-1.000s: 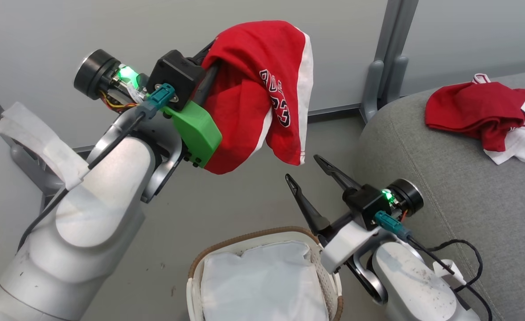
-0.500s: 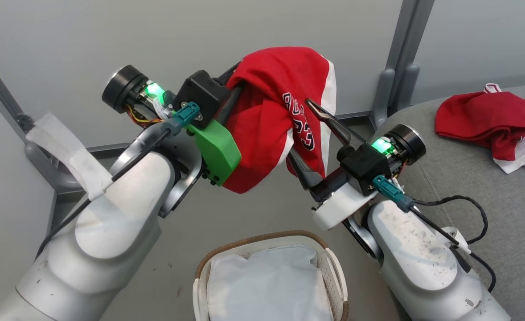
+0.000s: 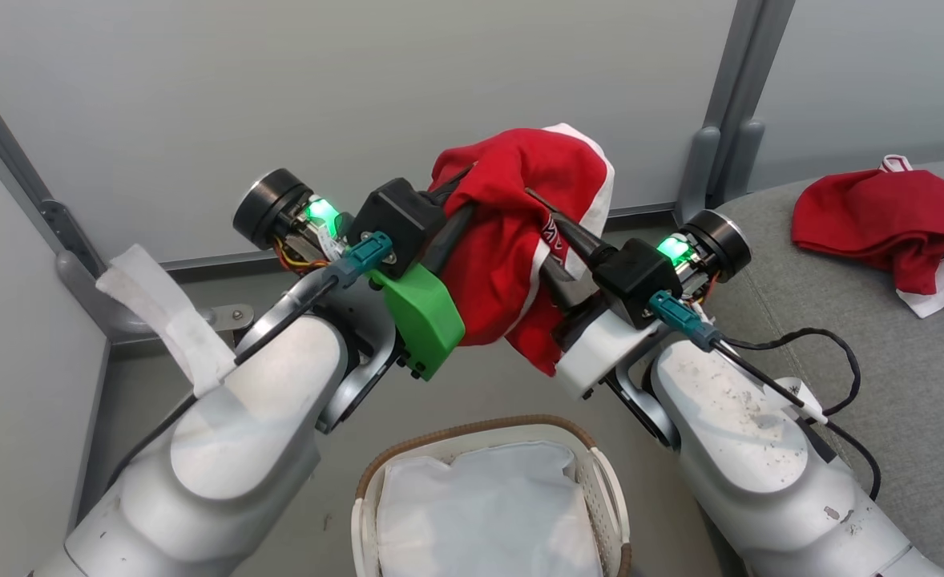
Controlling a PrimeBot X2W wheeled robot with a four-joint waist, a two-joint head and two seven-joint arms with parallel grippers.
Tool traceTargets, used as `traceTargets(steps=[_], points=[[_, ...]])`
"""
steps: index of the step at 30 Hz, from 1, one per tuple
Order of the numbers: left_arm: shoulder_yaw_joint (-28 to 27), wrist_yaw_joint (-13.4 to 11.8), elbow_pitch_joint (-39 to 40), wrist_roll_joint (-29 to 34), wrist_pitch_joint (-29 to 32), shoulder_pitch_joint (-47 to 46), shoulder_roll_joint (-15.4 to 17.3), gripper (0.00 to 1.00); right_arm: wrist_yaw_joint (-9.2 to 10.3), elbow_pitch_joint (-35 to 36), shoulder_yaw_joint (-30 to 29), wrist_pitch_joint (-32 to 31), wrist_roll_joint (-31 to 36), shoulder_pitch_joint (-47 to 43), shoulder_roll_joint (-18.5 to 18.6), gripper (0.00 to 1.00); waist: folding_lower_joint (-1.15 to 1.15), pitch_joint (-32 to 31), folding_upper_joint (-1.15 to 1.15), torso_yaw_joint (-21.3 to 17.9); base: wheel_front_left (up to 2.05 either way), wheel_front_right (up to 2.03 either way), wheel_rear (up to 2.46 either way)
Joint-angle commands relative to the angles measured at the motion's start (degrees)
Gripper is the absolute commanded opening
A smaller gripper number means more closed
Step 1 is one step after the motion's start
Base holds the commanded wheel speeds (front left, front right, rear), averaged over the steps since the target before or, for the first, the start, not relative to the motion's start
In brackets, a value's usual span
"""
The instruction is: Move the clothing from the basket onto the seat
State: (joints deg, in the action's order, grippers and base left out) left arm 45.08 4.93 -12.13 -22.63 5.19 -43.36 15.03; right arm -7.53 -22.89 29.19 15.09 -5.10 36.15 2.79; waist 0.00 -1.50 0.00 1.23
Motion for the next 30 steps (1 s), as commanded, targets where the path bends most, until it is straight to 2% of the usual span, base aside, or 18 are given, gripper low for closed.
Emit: traceTargets(steps=[1,2,3,5,6,19,30], points=[[-0.1,-0.5,0.0,-0.8,-0.5,1.4,-0.2,0.0,0.08,-0.2,-0.1,0.1,-0.5,0.4,0.2,0.0,0.0,0.1,0.0,0.0,0.0,0.0,0.0],[-0.2,-0.6,0.0,-1.0,-0.9,1.9,-0.2,0.0,0.08,-0.3,-0.3,0.1,-0.6,0.4,0.2,0.0,0.0,0.2,0.0,0.0,0.0,0.0,0.0],[-0.3,-0.8,-0.1,-1.1,-1.3,2.2,-0.1,0.07,0.08,-0.4,-0.6,0.1,-0.6,0.4,0.2,0.0,0.0,0.2,0.0,-0.1,0.0,0.0,0.0],[-0.7,-1.2,-0.4,-1.6,-2.3,3.3,-0.2,0.51,0.08,-0.6,-1.1,0.1,-0.5,0.3,0.2,0.0,0.0,0.4,0.0,-0.2,0.0,0.0,0.0],[-0.9,-1.5,-0.6,-2.0,-3.1,4.0,-0.2,1.0,0.08,-0.7,-1.5,0.1,-0.4,0.2,0.2,0.0,0.0,0.5,0.0,-0.2,0.0,0.0,0.0],[-2.9,-5.0,-5.2,-5.0,-14.1,13.5,-2.0,1.0,0.08,-2.2,-6.7,0.1,1.7,-2.2,0.2,0.0,0.0,1.6,0.0,-0.5,0.0,0.0,0.0],[-3.8,-6.8,-8.8,-7.1,-18.7,20.1,-3.3,1.0,0.08,-3.2,-10.9,0.1,3.5,-4.2,0.2,0.0,0.0,2.9,0.0,-1.2,0.0,0.0,0.0]])
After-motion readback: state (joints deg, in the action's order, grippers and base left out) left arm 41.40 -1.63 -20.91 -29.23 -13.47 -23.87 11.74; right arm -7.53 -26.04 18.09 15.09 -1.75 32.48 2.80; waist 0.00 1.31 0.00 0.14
